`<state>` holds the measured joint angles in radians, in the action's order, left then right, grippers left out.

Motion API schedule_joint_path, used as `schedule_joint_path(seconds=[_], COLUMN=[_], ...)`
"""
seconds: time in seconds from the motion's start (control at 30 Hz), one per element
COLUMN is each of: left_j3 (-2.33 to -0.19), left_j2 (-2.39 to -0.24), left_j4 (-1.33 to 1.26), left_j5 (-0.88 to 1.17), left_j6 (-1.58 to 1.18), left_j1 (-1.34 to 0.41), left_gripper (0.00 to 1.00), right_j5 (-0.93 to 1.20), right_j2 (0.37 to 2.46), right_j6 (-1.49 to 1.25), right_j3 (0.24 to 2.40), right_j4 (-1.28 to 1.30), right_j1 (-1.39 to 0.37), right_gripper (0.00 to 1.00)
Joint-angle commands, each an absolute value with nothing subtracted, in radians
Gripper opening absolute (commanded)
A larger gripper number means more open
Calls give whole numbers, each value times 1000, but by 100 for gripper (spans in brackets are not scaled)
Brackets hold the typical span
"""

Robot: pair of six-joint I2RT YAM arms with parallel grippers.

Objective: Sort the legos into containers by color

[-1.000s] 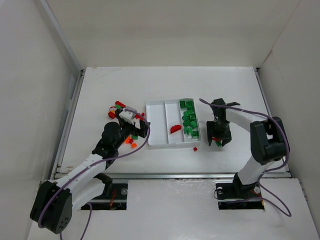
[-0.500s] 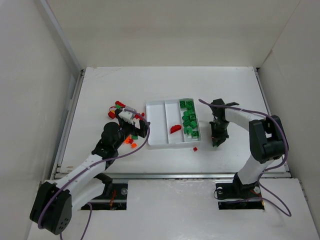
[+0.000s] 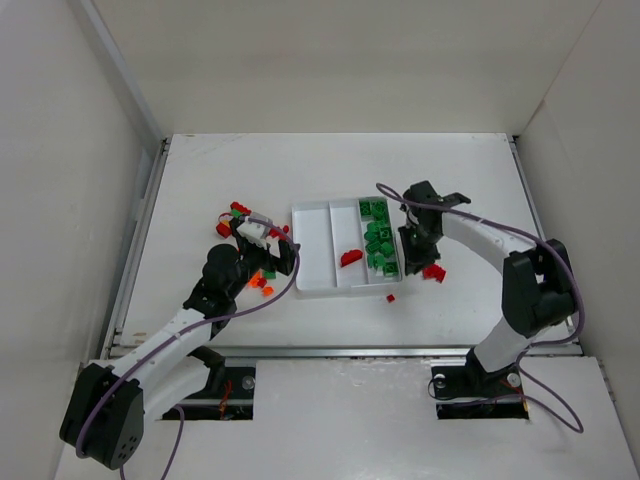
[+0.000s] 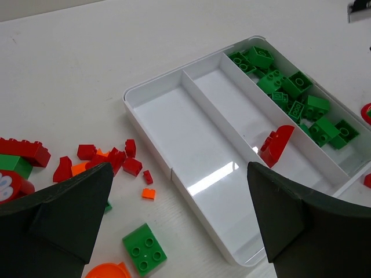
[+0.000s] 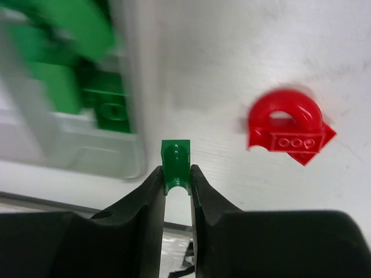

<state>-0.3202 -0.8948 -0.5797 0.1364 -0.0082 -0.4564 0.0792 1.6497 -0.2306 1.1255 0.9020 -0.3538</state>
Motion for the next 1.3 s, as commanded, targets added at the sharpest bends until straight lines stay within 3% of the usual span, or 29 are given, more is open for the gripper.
schedule_joint_path(seconds=[0.0,0.33,0.43,0.57,0.67,0.87,1.0,1.13,1.27], left_j3=[-336,-356,-396,-439,-477,-502,-523,-532,-541], left_j2=[-890,-881,-881,-923,-957,-980,-1000,-1000,-1009], left_j4=[-627,-606,-557,-497,-445,-402,-402,-402,-402], left_j5=[137,-103,-155,-198,-213,-213,-204,-204,-213], left_j6=[-5,64,165,238,258,267,276,296,307], left_j1=[-454,-454,-454,-454,-454,-443,-443,-434,-434], left_gripper=[100,100,100,100,100,100,100,100,100], right_j5=[98,89,65,38,29,8,-2,-11,0], right_j2=[1601,1787,1887,1991,2013,2013,2034,2078,2091], right_j6=[-213,-241,-241,-230,-241,-279,-301,-301,-310], right_j3=[1232,1485,1597,1707,1746,1746,1736,1736,1746], right_j4=[894,764,764,775,785,755,732,697,674], right_j1=[-390,-408,-428,-449,-449,-479,-499,-511,-511], right_gripper=[0,1,12,49,57,54,46,27,23])
